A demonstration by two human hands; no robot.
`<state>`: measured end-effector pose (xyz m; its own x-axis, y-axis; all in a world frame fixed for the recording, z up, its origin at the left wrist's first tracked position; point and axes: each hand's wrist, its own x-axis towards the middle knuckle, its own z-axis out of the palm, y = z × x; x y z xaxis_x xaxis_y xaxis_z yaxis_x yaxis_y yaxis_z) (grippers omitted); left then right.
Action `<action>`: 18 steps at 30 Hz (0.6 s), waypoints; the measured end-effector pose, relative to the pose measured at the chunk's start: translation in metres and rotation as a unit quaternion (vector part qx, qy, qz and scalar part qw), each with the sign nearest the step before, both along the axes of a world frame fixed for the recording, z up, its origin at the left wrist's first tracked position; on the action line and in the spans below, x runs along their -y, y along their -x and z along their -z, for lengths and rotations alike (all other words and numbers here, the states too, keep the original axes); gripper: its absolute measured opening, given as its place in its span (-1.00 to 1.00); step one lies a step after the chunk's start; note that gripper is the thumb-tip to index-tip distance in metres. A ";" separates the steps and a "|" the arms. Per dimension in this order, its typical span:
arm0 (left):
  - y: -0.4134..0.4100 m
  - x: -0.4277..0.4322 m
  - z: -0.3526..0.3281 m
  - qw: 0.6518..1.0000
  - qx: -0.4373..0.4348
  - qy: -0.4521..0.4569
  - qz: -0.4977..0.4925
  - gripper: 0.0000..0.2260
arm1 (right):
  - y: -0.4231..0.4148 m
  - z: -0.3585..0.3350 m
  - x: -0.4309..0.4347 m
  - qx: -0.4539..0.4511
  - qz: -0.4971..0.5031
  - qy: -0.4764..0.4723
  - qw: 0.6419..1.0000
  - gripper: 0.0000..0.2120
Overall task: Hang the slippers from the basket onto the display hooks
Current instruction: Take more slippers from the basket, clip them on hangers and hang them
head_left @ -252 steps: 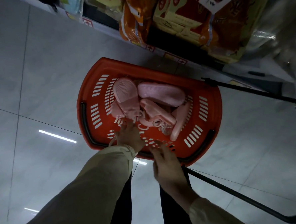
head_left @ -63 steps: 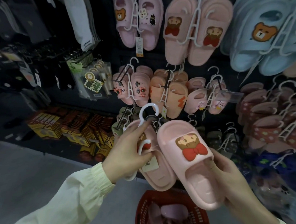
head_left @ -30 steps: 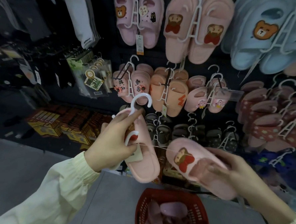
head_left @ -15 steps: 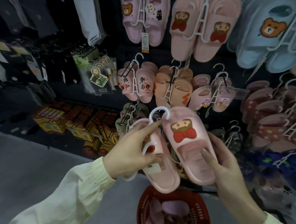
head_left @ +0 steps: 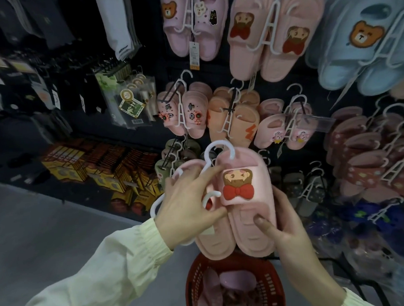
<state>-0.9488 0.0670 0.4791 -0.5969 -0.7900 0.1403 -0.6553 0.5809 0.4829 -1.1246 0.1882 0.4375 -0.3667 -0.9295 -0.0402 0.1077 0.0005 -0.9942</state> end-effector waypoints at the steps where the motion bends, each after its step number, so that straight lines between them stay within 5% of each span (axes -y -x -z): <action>1: 0.000 0.000 0.001 1.000 0.005 0.007 -0.001 -0.32 | 0.000 0.000 -0.001 -0.001 -0.015 -0.006 1.000 -0.36; 9: 0.000 -0.001 0.005 0.998 0.035 0.045 0.010 -0.39 | -0.006 -0.025 0.004 -0.188 0.024 0.023 0.982 -0.30; 13: 0.003 0.000 0.003 0.996 0.052 0.067 0.018 -0.37 | -0.014 -0.054 0.014 -0.325 0.087 0.067 0.939 -0.56; 18: 0.010 -0.006 0.000 0.995 0.046 0.090 0.027 -0.37 | -0.020 -0.065 0.037 -0.476 0.174 0.006 0.862 -0.59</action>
